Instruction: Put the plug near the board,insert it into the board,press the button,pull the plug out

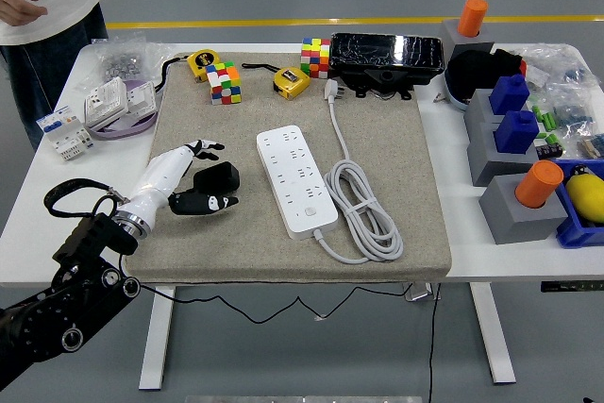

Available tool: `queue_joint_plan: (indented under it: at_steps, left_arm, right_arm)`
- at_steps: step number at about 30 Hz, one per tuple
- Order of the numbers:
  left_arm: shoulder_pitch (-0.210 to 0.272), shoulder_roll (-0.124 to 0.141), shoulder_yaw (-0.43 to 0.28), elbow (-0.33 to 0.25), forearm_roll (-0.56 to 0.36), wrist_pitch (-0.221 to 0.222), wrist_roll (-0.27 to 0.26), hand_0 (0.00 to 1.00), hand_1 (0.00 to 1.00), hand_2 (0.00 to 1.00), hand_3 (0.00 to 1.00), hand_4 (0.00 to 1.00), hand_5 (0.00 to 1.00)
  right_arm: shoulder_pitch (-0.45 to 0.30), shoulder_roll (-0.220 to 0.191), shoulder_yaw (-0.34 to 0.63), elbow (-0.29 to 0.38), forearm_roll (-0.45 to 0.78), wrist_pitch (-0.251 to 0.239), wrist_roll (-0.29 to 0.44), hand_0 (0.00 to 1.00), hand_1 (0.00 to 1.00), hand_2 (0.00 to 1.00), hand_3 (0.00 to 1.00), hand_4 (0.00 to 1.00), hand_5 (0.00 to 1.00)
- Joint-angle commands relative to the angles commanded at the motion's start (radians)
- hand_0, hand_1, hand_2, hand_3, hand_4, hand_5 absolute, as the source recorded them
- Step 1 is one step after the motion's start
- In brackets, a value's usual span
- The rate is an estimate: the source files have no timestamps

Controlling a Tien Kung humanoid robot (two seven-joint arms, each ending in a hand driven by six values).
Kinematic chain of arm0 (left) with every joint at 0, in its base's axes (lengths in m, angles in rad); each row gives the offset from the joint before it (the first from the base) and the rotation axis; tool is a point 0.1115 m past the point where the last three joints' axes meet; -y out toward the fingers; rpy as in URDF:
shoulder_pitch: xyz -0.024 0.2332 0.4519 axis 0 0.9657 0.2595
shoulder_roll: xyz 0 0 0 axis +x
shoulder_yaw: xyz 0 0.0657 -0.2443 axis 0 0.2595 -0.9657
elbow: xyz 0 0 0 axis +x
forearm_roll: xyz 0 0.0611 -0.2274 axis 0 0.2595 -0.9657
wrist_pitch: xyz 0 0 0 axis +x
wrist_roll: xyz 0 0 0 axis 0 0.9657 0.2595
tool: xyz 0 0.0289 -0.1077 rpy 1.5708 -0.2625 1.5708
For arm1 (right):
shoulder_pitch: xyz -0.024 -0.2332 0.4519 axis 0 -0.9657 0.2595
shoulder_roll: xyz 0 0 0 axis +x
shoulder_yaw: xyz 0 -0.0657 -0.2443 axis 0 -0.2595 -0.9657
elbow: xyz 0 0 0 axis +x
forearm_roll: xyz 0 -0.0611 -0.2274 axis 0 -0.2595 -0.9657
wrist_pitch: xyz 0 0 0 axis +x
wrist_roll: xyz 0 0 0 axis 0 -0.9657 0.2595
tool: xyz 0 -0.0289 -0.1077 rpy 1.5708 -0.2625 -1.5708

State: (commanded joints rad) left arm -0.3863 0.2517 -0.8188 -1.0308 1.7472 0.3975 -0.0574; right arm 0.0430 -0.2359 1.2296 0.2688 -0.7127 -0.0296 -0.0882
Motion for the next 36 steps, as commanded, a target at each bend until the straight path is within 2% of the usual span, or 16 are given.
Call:
queue_joint_plan:
  at_steps: [2,7,8,13,14,19,20,25,26,31,32,36]
  left_arm:
    - [-0.009,-0.005,0.005,0.014,0.006,0.009,0.002,0.791,0.750,0.740,0.781,0.967,0.280]
    - [-0.024,-0.014,0.009,0.043,0.005,0.020,0.005,0.791,0.750,0.740,0.781,0.967,0.280]
    - [-0.027,-0.016,0.010,0.049,0.006,0.020,0.008,0.787,0.746,0.726,0.712,0.877,0.239]
    - [-0.039,-0.021,0.017,0.071,0.004,0.006,0.033,0.787,0.746,0.726,0.712,0.877,0.239]
    - [-0.042,-0.022,0.019,0.074,0.003,0.000,0.042,0.767,0.733,0.664,0.613,0.761,0.226]
    - [-0.052,-0.021,0.028,0.078,-0.006,-0.019,0.069,0.767,0.733,0.664,0.613,0.761,0.226]
    - [-0.053,-0.021,0.029,0.078,-0.009,-0.020,0.070,0.637,0.626,0.565,0.542,0.655,0.207]
    - [-0.057,-0.023,0.032,0.078,-0.020,-0.031,0.083,0.637,0.626,0.565,0.542,0.655,0.207]
    - [-0.057,-0.023,0.032,0.075,-0.022,-0.035,0.086,0.463,0.477,0.486,0.529,0.589,0.155]
    - [-0.055,-0.022,0.033,0.066,-0.032,-0.042,0.081,0.463,0.477,0.486,0.529,0.589,0.155]
    - [-0.054,-0.022,0.032,0.064,-0.031,-0.042,0.079,0.380,0.372,0.389,0.498,0.571,0.107]
    - [-0.052,-0.020,0.031,0.054,-0.047,-0.027,0.034,0.380,0.372,0.389,0.498,0.571,0.107]
  right_arm:
    - [0.001,-0.001,-0.001,0.002,0.001,0.000,0.000,0.529,0.641,0.632,0.556,0.892,0.415]
    - [0.003,-0.003,-0.003,0.002,0.003,-0.001,0.000,0.529,0.641,0.632,0.556,0.892,0.415]
    - [0.002,-0.003,-0.004,0.002,0.004,-0.001,0.000,0.526,0.641,0.632,0.554,0.892,0.414]
    - [0.002,-0.003,-0.006,0.002,0.004,-0.001,0.000,0.526,0.641,0.632,0.554,0.892,0.414]
    - [0.002,-0.003,-0.006,0.002,0.004,-0.001,0.000,0.526,0.641,0.631,0.555,0.891,0.413]
    - [0.004,-0.004,-0.005,0.003,0.004,-0.002,0.001,0.526,0.641,0.631,0.555,0.891,0.413]
    - [0.005,-0.004,-0.004,0.003,0.004,-0.002,0.001,0.526,0.640,0.631,0.555,0.890,0.414]
    - [0.005,-0.005,-0.005,0.003,0.004,-0.002,0.002,0.526,0.640,0.631,0.555,0.890,0.414]
    - [0.005,-0.005,-0.004,0.003,0.004,-0.003,0.003,0.526,0.640,0.631,0.555,0.891,0.413]
    - [0.004,-0.004,-0.005,0.003,0.004,-0.004,0.005,0.526,0.640,0.631,0.555,0.891,0.413]
    - [0.004,-0.004,-0.005,0.004,0.004,-0.005,0.005,0.526,0.640,0.628,0.554,0.890,0.413]
    - [0.005,-0.005,-0.003,0.005,0.002,-0.006,0.006,0.526,0.640,0.628,0.554,0.890,0.413]
